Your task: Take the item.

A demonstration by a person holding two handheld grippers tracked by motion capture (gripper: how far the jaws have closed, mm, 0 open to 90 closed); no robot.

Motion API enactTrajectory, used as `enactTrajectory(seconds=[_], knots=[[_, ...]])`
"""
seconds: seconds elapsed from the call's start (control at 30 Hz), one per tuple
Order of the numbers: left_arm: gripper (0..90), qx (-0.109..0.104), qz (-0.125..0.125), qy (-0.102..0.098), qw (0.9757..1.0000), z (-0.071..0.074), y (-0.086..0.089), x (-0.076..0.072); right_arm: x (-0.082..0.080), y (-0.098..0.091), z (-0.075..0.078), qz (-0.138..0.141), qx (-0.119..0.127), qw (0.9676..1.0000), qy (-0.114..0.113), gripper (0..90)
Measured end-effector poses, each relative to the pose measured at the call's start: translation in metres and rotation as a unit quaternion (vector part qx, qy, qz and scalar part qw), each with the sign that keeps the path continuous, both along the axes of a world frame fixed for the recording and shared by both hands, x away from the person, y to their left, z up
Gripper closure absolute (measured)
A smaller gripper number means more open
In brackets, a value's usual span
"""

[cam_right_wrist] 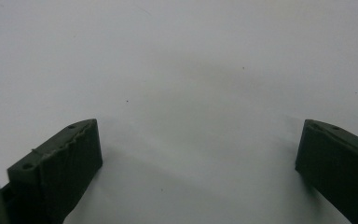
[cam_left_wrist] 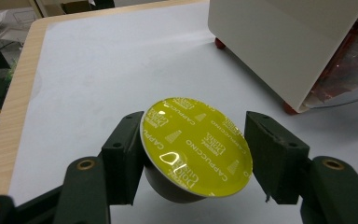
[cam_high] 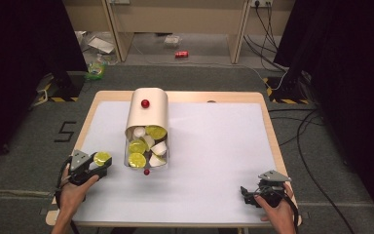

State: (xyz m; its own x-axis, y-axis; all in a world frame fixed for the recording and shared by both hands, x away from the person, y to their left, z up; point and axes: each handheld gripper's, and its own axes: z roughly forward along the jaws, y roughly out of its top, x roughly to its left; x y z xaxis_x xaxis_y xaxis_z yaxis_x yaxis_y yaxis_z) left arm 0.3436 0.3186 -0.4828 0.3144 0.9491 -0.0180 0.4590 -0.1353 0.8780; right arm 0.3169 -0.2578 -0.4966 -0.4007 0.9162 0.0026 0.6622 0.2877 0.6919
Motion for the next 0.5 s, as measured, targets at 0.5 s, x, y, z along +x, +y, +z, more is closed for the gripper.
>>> enactTrajectory(seconds=[0.5], knots=[[39.8, 0.009, 0.003, 0.038, 0.9992, -0.017, 0.0, 0.005, 0.0, 0.0, 0.0, 0.0, 0.0, 1.0, 0.0, 0.7]])
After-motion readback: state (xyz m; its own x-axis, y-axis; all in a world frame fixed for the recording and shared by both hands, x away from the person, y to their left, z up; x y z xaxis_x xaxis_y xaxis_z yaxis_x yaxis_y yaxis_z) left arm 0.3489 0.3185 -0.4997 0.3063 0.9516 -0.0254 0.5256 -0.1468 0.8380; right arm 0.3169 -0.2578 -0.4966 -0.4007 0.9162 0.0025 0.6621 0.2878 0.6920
